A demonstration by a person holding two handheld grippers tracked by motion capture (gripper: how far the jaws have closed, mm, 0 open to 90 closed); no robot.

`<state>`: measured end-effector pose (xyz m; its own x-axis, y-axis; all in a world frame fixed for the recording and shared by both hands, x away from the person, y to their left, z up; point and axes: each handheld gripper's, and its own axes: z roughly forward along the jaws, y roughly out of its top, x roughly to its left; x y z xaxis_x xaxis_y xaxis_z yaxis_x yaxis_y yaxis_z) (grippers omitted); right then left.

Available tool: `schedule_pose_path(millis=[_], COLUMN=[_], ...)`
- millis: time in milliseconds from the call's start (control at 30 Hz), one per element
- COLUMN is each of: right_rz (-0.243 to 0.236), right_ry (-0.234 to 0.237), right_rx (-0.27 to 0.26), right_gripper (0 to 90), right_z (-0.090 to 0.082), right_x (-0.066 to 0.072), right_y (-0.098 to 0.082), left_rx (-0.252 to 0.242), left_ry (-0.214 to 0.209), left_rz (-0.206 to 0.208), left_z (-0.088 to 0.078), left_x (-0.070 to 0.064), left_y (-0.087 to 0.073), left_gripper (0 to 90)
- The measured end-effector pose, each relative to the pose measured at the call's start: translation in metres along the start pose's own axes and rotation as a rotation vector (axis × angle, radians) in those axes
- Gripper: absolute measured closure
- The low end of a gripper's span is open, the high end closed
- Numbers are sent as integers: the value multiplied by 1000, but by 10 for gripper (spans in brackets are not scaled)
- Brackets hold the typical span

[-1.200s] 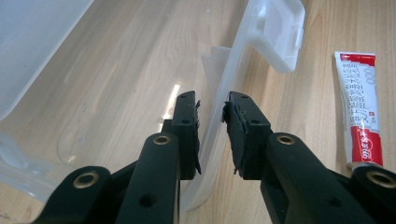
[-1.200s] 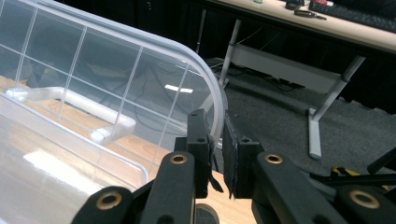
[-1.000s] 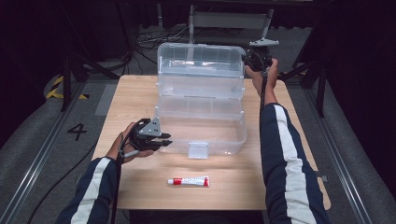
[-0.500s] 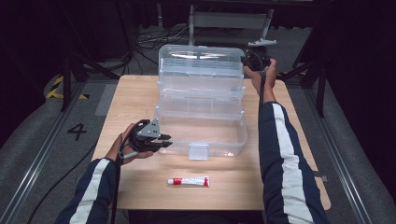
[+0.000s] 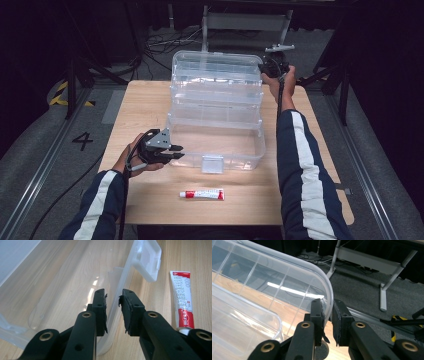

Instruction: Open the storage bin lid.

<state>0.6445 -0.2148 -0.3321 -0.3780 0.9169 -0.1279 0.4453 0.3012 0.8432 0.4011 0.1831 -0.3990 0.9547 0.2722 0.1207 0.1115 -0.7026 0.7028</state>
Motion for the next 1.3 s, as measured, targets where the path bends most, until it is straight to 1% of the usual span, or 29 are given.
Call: schedule_pose_path(millis=[133,233,300,367,400,433,467,500,567,733,900,1067,1167,1233,1267,1300], right_rz=[1,11,10,5,8,11,6,1,-1,-12,-8,-34,-44,-57,-57,-59], right_ry=[-4,8,9,6,20,22,16,14,17,16,24,52,73,78,78,81], right_rx=[11,13,26,40,36,37,45,53,53,56,34,18,9,5,5,1], right_gripper=[801,799,791,830,821,821,821,822,820,814,804,814,816,816,816,816], right_z=[3,4,6,7,7,7,7,8,7,3,-8,-23,-36,-43,-43,-47], right_x=[0,-2,-3,-4,-5,-6,-7,-7,-8,-9,-10,-7,-7,-6,-6,-6], right_y=[-1,-1,-2,-3,-4,-5,-6,-6,-8,-8,-9,-17,-22,-25,-25,-26], left_rx=[-6,-13,-17,-18,-21,-20,-23,-26,-38,-39,-40,-31,-27,-18,-18,-17], left_ry=[0,-3,-6,-9,-12,5,-1,-16,-29,-30,-23,-11,-8,1,1,2], left_rz=[0,-4,-6,-8,-9,-4,-9,-5,-14,-17,-18,-7,-8,-5,-5,-7], left_z=[0,0,0,0,0,1,1,1,1,1,1,1,1,1,1,1], left_x=[0,0,0,0,1,0,1,3,4,4,3,2,2,0,0,0], left_y=[-1,-1,-1,-2,-2,-2,-2,-2,-3,-3,-3,-3,-2,-1,-1,-1], left_gripper=[739,739,739,740,741,745,742,746,752,752,749,747,746,743,742,742])
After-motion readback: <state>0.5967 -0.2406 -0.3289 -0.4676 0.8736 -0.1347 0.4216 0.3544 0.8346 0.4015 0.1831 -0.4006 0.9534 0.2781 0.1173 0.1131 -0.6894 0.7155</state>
